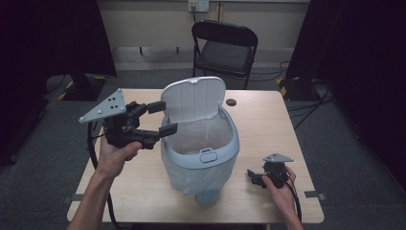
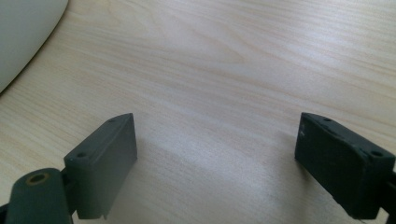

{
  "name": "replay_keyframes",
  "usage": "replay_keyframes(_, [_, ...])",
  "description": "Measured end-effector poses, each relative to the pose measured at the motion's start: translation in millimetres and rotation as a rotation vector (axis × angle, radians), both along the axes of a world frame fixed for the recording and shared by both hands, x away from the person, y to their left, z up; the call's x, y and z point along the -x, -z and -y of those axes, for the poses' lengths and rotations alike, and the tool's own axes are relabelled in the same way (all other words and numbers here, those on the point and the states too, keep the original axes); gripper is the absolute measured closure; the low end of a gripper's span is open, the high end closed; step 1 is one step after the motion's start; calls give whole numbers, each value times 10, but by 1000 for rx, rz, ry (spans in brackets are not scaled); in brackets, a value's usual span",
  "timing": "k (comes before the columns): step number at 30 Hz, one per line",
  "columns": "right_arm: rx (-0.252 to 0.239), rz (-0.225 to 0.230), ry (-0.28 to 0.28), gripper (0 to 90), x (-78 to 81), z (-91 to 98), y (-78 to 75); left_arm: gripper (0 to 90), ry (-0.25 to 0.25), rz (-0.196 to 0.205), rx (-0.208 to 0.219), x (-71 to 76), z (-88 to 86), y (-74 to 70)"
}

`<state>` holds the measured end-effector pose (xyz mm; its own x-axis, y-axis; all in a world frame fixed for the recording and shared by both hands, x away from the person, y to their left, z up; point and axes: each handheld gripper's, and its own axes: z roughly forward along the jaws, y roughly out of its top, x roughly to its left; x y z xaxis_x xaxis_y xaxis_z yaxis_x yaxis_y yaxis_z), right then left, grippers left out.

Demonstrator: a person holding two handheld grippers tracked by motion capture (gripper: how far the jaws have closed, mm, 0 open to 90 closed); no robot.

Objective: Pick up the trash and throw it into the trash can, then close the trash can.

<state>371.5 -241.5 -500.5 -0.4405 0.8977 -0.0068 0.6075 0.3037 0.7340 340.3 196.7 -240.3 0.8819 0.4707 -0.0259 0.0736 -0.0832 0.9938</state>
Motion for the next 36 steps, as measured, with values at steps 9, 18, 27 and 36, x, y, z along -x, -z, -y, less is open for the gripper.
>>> replay_keyframes(9, [0, 0, 0, 114, 0, 0, 0, 330, -103, -37, -12, -51, -363, 218])
replay_keyframes(18, [0, 0, 0, 114, 0, 0, 0, 330, -175, -76, -9, -90, -666, 400])
replay_keyframes(27, [0, 0, 0, 114, 0, 0, 0, 325, -234, -124, 4, -191, -832, 612])
replay_keyframes(36, [0, -1, -1, 112, -3, 0, -1, 341, -248, -176, 22, -443, -742, 573])
